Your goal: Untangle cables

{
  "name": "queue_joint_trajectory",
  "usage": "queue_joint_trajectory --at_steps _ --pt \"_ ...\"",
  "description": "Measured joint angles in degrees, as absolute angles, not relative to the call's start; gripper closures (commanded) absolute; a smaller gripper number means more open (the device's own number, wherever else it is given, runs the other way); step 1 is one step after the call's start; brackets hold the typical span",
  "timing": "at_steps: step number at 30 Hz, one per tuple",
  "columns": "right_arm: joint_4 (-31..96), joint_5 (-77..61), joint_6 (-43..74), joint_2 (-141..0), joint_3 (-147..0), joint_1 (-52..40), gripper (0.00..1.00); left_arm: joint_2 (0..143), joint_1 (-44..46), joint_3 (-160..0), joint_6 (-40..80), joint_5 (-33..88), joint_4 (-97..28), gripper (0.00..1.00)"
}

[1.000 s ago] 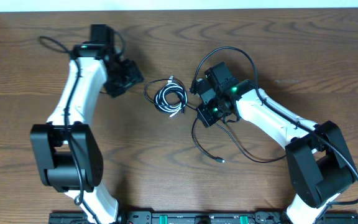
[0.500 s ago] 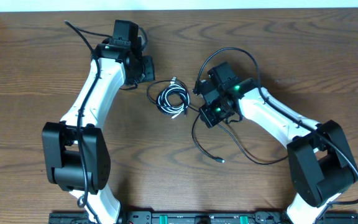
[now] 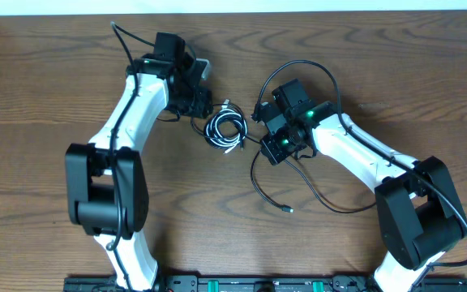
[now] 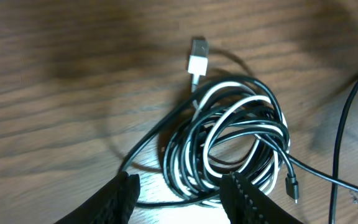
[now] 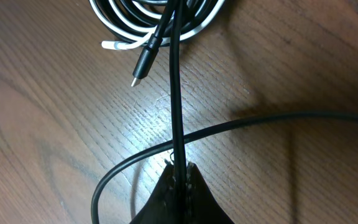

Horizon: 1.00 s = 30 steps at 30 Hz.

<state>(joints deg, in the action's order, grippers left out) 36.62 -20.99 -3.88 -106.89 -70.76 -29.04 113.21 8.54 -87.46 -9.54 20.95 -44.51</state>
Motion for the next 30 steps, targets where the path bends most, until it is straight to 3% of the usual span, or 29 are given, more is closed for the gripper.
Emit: queue_joint_trajectory --at_steps 20,21,24,26,30 --pt "36.62 -20.99 -4.03 -106.89 -70.76 -29.04 0.99 120.90 8.54 -87.46 -12.23 25.65 -43.48 0.52" --pt "36.62 -20.99 -4.03 -106.89 -70.76 -29.04 0.99 121.25 8.54 -87.46 -12.16 25.67 -43.03 0.54" --pt "36.56 -20.99 -4.03 -106.89 -70.76 -29.04 0.99 122.13 8.56 -87.46 -11.46 26.20 -42.11 0.78" --pt "36.53 -20.99 -4.03 -106.89 -70.76 -29.04 0.99 122.39 8.67 -87.46 -11.22 26.70 -41.43 0.86" --pt "36.58 -20.99 -4.03 -106.89 -70.76 -29.04 0.99 122.43 8.69 -87.46 -10.50 26.68 -41.21 0.89"
